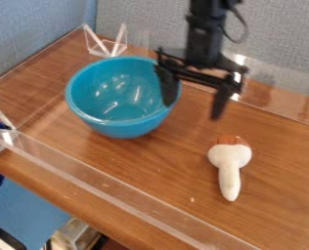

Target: Put the mushroom in the blue bowl

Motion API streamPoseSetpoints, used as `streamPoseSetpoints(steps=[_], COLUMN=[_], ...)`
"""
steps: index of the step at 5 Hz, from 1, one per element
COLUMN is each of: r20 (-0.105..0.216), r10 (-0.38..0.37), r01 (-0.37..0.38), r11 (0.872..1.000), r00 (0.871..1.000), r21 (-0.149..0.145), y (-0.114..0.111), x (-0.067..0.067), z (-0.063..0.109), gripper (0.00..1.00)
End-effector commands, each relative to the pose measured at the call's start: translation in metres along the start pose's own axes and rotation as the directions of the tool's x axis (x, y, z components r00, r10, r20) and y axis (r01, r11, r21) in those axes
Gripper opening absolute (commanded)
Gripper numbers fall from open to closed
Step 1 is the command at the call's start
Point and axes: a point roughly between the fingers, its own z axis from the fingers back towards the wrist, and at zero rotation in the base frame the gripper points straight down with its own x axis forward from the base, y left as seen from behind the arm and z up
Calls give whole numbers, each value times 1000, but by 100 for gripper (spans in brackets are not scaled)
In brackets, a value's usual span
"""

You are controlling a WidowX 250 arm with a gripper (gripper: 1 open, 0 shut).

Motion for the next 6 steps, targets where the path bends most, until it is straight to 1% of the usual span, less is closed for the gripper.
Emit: streamPoseSetpoints(steps=[1,2,3,4,5,6], r20=[47,67,75,89,94,92], r10=[57,104,133,168,205,234], r01=[-57,-104,-133,-169,-206,-234], r11=[998,995,991,986,979,972], r00=[997,992,988,982,974,968], r21=[-10,-8,-3,-1,-1,-8], y=[-24,-42,-49,-46,-42,-39], x=[1,-1,-1,3,7,11], z=[-2,-16,-32,-46,-54,-59], gripper=[100,100,100,100,100,100])
